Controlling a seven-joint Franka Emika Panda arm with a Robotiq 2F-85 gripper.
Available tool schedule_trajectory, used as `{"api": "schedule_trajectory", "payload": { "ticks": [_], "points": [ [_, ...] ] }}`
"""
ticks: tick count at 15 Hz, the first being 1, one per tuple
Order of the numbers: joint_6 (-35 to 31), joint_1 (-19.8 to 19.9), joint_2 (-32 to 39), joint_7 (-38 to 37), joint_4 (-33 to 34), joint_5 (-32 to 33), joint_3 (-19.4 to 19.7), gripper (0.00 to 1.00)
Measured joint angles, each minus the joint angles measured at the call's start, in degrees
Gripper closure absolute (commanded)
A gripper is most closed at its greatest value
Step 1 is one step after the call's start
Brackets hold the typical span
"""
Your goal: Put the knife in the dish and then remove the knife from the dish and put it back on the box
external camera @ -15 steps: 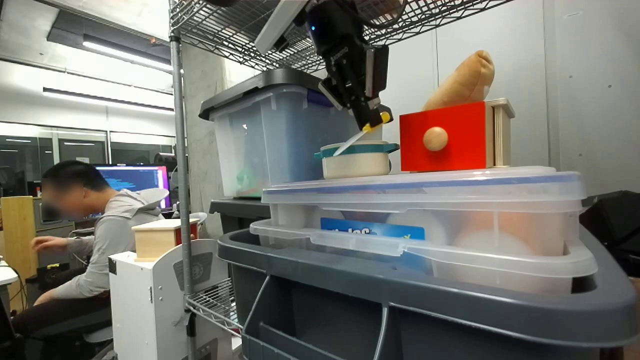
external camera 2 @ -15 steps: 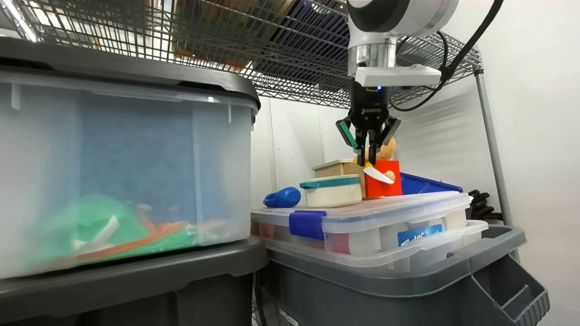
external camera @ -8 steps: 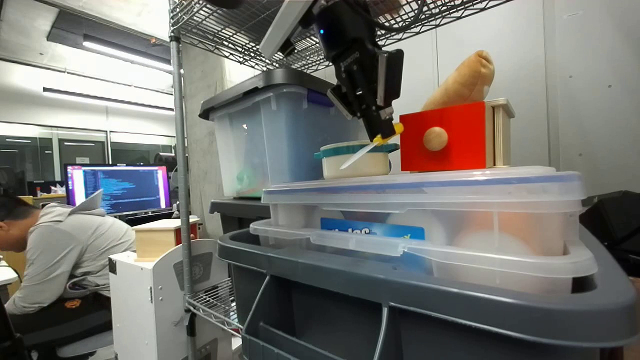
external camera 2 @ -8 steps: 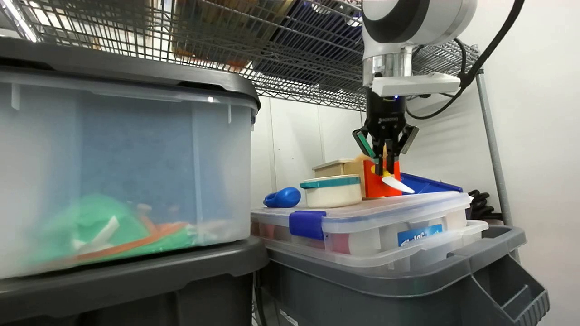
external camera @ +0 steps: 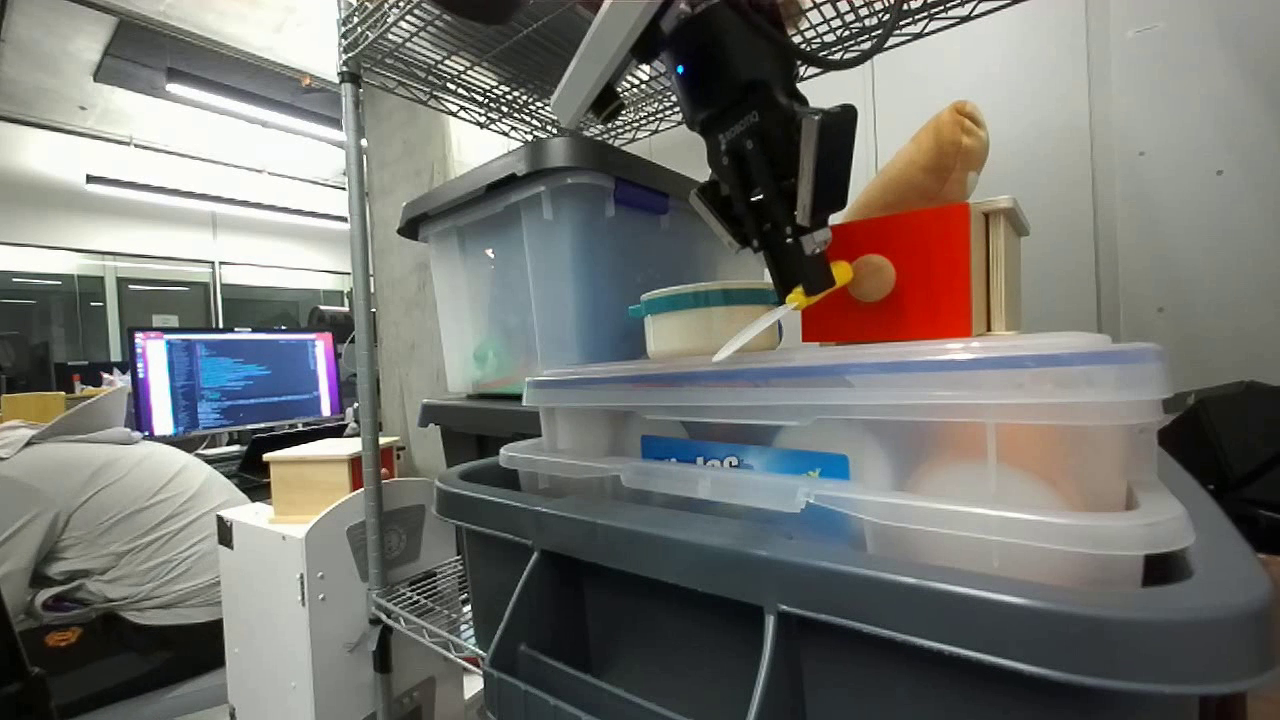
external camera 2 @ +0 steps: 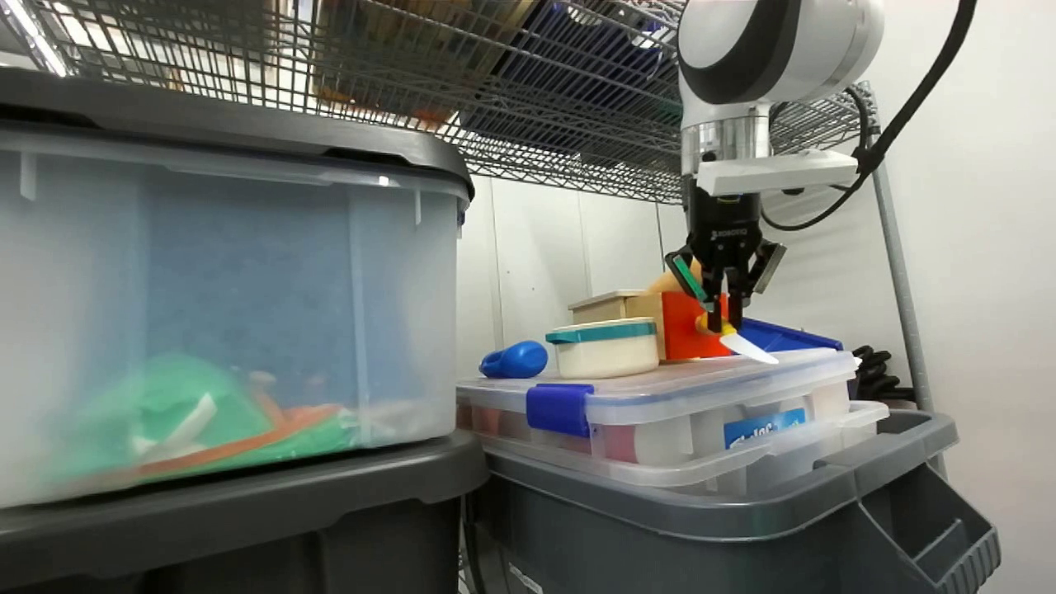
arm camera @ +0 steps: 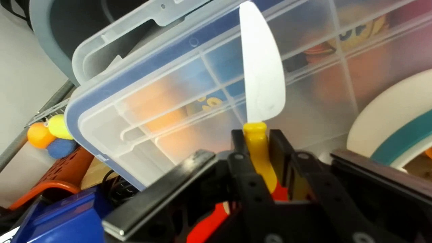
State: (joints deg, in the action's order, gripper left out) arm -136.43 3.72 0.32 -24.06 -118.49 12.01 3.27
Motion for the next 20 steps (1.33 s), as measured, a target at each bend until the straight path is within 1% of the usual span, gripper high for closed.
{"api": "schedule_trajectory", "payload": {
  "ticks": [9, 10, 11, 12, 18, 20],
  "points": [
    [0.0, 0.06, 2.34, -0.75, 0.01, 0.0, 0.24, 0.94],
    [0.0, 0.04, 2.49, -0.81, 0.01, 0.0, 0.24, 0.66],
    [0.0, 0.01, 2.61, -0.84, 0.01, 0.0, 0.24, 0.5],
    [0.0, -0.02, 2.69, -0.9, 0.01, -0.01, 0.24, 0.45],
    [0.0, -0.13, 2.7, -1.42, 0.2, -0.04, 0.24, 0.01],
    [0.08, -0.18, 2.31, -1.5, 0.2, -0.07, 0.22, 0.0]
  ]
}}
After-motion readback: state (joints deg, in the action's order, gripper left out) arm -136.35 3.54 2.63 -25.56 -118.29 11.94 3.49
